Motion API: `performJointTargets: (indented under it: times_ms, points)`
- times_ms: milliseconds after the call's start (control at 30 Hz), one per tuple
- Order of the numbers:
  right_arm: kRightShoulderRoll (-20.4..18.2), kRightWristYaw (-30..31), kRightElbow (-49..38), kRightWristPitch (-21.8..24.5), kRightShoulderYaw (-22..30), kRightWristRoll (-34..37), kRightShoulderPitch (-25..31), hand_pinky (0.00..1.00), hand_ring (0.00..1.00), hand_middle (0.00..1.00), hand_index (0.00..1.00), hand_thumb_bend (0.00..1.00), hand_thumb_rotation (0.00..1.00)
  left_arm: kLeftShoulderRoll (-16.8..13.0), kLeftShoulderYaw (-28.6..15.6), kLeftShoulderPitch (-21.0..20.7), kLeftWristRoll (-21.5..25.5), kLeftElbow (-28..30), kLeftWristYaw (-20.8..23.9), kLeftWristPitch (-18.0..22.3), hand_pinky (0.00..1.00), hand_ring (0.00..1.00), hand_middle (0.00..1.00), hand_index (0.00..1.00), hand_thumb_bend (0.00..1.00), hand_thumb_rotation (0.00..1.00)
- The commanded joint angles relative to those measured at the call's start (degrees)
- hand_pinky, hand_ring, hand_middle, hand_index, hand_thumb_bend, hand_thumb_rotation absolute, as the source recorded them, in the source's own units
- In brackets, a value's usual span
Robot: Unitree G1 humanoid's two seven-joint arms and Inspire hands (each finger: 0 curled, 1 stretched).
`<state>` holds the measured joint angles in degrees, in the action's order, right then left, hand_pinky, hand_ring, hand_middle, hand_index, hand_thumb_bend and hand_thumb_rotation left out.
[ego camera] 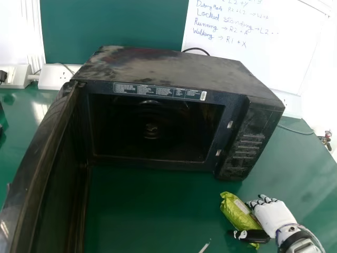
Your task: Put biscuit inside oven
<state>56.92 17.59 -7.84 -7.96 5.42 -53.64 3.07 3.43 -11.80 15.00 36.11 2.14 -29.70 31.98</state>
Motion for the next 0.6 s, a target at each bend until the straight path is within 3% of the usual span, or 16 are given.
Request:
performJointTargets:
  times_ms: [0, 267, 567]
  points:
    - [-0.09, -0.75, 0.97, 0.73, -0.95, -0.91, -0.33, 0.89, 0.89, 0.92, 0.92, 0.98, 0.57, 1.86, 0.6, 1.01, 0.05, 0.54, -0.2, 0.57, 0.86, 0.9, 0.92, 0.96, 0.94, 0.65]
    - [-0.63, -4.71, 3.38, 1.97, -2.87, -3.39, -1.84, 0.83, 0.88, 0.91, 0.91, 0.97, 0.57, 1.98, 1.15, 1.25, 0.02, 0.39, 0.04, 0.88, 0.86, 0.9, 0.92, 0.96, 0.94, 0.65]
    - [-1.22, -5.25, 3.51, 4.49, -3.89, -3.86, -2.53, 0.91, 0.89, 0.92, 0.92, 0.95, 0.57, 2.08, 1.62, 1.34, 0.07, 0.19, 0.0, 0.92, 0.86, 0.9, 0.92, 0.96, 0.94, 0.65]
